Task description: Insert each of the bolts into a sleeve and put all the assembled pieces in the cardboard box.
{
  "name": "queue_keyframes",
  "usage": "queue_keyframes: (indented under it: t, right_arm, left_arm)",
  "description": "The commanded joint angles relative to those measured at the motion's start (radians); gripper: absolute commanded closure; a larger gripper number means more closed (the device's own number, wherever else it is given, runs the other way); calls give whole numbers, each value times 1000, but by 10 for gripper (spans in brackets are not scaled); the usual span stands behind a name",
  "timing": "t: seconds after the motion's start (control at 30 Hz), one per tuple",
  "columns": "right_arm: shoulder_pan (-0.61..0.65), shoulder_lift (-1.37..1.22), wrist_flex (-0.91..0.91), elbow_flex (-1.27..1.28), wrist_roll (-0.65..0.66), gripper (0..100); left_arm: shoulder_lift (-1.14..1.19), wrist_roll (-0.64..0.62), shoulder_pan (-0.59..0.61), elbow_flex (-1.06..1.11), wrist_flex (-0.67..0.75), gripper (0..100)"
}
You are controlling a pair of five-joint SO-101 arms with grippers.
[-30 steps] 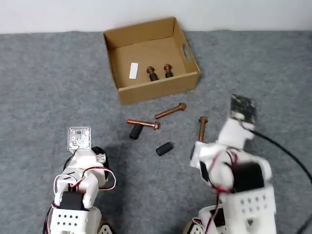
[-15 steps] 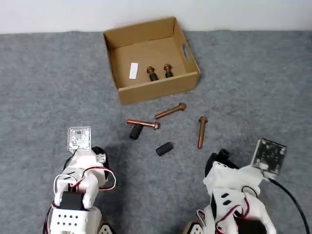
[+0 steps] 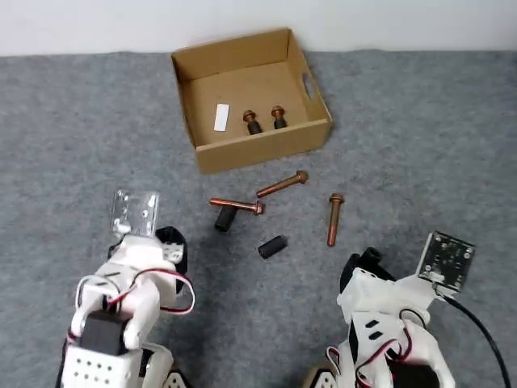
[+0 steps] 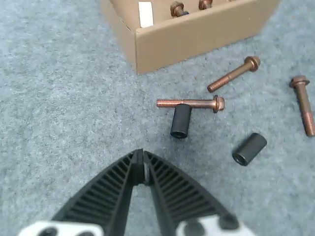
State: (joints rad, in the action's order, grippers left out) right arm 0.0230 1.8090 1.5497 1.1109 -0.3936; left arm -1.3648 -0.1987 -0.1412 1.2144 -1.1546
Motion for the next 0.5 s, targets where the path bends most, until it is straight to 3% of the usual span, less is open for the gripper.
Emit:
queue_keyframes:
  t: [0.0,0.37,0.47]
  right_arm:
    - [-12,5,-22,-5,-11,991]
    - [-21,5,-22,-3,-12,991]
    - [-21,5,-24,-2,-12,991]
  left_arm:
    - [226,74,-15,-142,40,993]
    - [927,535,-21,-611,3,989]
    - [1059,618,-48,-731,-48,932]
